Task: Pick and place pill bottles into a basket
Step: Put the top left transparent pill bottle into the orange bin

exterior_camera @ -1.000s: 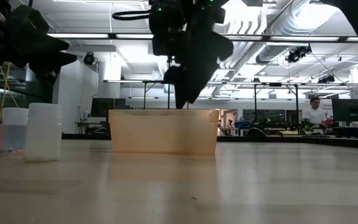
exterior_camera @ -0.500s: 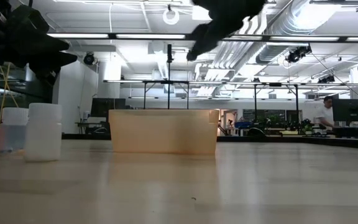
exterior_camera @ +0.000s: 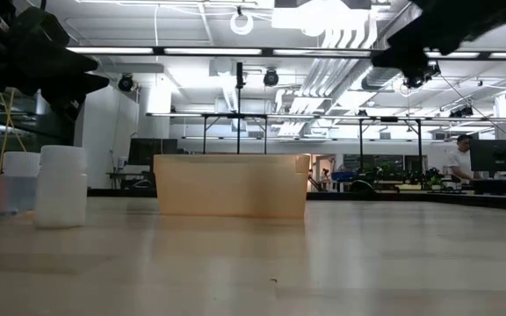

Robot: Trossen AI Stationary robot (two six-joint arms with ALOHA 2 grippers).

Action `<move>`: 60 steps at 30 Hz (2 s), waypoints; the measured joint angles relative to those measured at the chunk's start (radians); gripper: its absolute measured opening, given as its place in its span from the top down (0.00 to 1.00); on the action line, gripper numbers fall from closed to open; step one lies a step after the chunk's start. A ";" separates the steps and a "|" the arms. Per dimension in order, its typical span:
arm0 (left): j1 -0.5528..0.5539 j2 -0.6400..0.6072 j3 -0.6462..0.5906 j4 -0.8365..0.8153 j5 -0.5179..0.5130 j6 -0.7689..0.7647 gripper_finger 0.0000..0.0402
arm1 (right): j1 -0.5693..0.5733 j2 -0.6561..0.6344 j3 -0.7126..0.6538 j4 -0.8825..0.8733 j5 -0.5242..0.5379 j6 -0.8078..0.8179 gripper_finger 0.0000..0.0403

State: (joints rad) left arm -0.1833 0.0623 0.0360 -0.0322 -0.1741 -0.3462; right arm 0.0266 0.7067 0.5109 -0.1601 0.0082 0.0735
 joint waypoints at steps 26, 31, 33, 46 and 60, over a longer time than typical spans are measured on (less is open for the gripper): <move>0.000 0.000 0.000 0.000 -0.007 0.132 0.55 | -0.004 -0.407 -0.464 0.448 0.035 -0.049 0.39; 0.000 0.000 0.000 0.000 -0.007 0.135 0.55 | -0.039 -0.407 -0.501 0.497 0.074 -0.047 0.39; 0.000 0.000 0.000 0.000 0.009 0.135 0.55 | -0.048 -0.407 -0.501 0.492 0.102 -0.047 0.39; 0.000 0.000 0.001 0.062 0.024 0.249 0.55 | -0.060 -0.407 -0.501 0.487 0.169 -0.047 0.39; 0.000 0.323 0.253 -0.127 0.035 0.253 0.31 | -0.060 -0.407 -0.502 0.486 0.237 -0.047 0.39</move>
State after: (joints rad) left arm -0.1837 0.3855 0.2894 -0.1597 -0.1394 -0.0929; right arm -0.0334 0.2996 0.0093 0.3264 0.2453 0.0269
